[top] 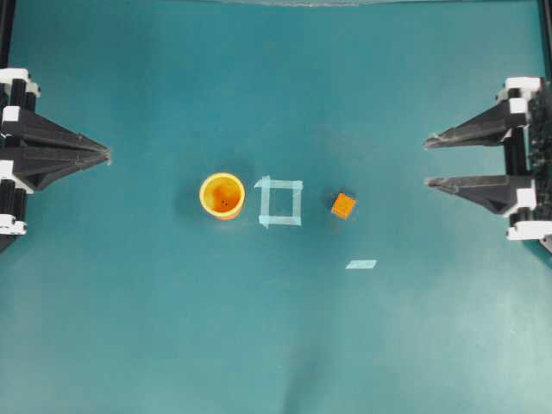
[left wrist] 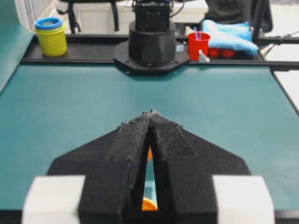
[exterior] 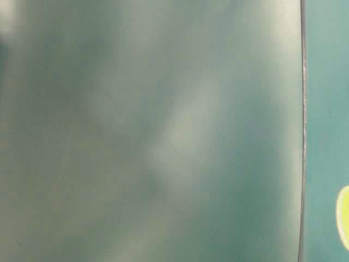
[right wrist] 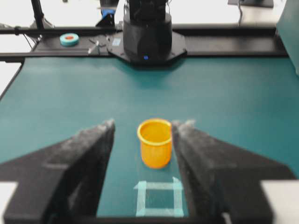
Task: Move the block toward the cup with right arm.
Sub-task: 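Move the open right gripper left toward the orange cube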
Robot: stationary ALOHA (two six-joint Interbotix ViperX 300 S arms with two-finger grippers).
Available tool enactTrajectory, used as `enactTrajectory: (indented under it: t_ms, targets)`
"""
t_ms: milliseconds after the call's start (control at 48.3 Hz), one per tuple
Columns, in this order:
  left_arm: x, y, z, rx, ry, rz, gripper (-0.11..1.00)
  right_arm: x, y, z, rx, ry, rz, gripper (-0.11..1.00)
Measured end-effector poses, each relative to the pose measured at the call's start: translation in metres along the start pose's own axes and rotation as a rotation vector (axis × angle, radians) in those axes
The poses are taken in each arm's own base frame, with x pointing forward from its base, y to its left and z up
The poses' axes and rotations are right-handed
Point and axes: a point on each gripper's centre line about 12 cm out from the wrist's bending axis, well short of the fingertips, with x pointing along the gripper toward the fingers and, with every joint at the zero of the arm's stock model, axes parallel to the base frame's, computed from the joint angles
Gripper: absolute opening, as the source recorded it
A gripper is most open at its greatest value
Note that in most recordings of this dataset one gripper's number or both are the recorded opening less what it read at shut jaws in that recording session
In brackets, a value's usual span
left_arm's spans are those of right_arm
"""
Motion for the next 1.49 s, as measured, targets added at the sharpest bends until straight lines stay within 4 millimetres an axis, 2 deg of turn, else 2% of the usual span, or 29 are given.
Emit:
enactTrajectory:
  t_ms: [352,767,1119,1492]
  targets:
    - [0.0,0.0,0.0,-0.002,0.002,0.002,0.02,0.026,-0.002,-0.022,0.016,0.053,-0.014,0.58]
    - [0.0,0.0,0.0,-0.002,0.002,0.002,0.02,0.067,-0.006,-0.069,0.041,0.206,-0.04,0.58]
    - [0.0,0.0,0.0,-0.002,0.002,0.002,0.02,0.08,-0.013,-0.114,0.115,0.33,-0.108,0.58]
    - [0.0,0.0,-0.001,-0.002,0.009,0.001,0.02,0.093,-0.017,-0.15,0.185,0.435,-0.18,0.58]
